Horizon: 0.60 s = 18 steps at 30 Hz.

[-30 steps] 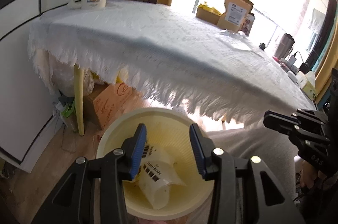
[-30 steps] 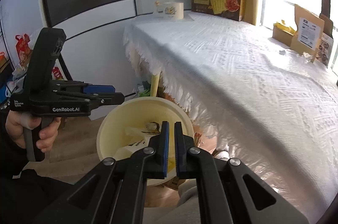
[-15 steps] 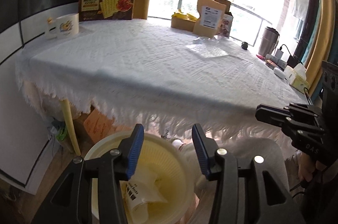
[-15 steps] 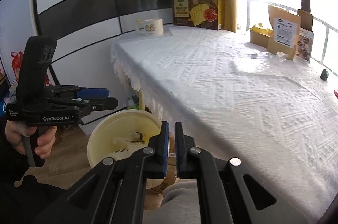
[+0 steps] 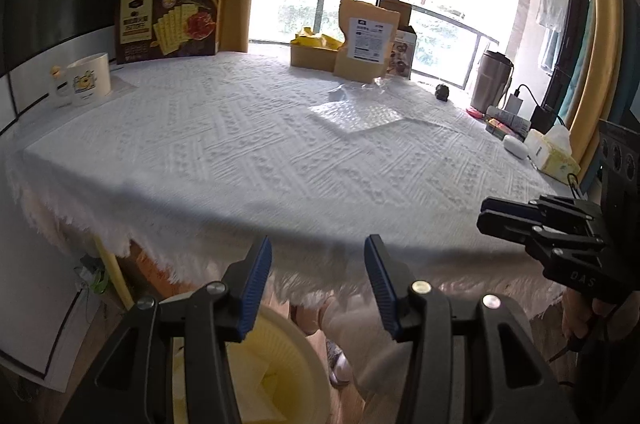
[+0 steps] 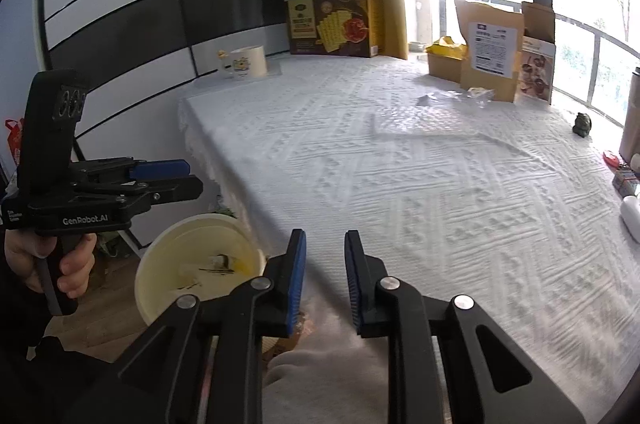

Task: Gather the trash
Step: 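Move both open tools from the bucket back over the table toward the bubble wrap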

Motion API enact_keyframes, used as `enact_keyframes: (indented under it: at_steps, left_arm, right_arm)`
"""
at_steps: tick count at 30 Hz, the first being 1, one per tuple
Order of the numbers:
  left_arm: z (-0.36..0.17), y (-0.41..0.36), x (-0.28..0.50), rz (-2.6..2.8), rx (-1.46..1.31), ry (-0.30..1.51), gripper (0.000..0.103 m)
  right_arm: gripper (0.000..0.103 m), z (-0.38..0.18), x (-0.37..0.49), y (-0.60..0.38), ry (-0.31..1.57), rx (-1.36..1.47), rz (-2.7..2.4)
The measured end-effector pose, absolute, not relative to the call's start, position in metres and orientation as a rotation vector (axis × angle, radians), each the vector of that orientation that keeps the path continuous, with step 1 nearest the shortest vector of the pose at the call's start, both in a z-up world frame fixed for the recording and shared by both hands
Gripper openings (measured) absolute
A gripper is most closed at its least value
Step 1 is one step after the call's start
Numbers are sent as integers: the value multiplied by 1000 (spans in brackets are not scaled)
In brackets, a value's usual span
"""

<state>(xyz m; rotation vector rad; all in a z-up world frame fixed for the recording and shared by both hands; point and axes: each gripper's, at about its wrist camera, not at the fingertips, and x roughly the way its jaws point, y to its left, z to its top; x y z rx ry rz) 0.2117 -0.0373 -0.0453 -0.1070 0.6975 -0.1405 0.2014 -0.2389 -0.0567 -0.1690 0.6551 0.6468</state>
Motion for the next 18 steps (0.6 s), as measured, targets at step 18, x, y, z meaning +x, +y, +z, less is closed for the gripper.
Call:
enact_keyframes:
  at_steps: [18]
  left_arm:
    - [-26, -48, 296, -207, -67, 655, 49]
  right_arm:
    - [41, -39, 293, -242, 693, -223, 572]
